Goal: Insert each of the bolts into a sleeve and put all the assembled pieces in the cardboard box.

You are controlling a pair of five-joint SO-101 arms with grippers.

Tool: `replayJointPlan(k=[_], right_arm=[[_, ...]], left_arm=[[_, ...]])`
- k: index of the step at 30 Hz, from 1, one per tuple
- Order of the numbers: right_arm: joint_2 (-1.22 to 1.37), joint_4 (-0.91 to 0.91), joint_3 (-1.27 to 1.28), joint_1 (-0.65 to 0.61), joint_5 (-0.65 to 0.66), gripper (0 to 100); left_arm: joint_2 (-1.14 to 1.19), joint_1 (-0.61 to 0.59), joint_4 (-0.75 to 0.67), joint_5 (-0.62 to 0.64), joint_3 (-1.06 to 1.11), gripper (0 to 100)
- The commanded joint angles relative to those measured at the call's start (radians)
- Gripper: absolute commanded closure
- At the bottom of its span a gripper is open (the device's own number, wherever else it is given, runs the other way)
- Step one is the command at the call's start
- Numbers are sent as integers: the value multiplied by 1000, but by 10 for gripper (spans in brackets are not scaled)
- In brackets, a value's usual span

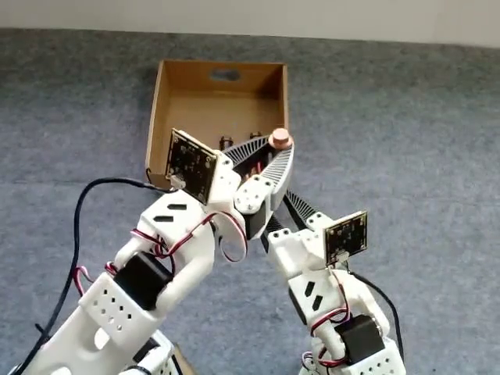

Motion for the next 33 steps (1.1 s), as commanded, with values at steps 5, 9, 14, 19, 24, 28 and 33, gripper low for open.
replayJointPlan(k=[5, 9, 14, 19, 24, 28, 33], right_arm=[[-12, -27, -5, -2, 0, 993], [-12, -27, -7, -2, 0, 993], [-12, -27, -7, -2, 0, 993], [-12, -27, -7, -2, 0, 993], [-12, -27, -7, -2, 0, 993], [-12, -27, -7, -2, 0, 993], [-12, -27, -7, -2, 0, 993]], left_arm=[[4, -59, -23, 5, -2, 992], [5, -93, -5, 6, 1, 992], [4, -85, 48, 9, -2, 992], [4, -85, 46, 11, -4, 992], [10, -48, 46, 11, -48, 992], [12, -12, 44, 8, -47, 992], [12, -13, 44, 6, -44, 992]])
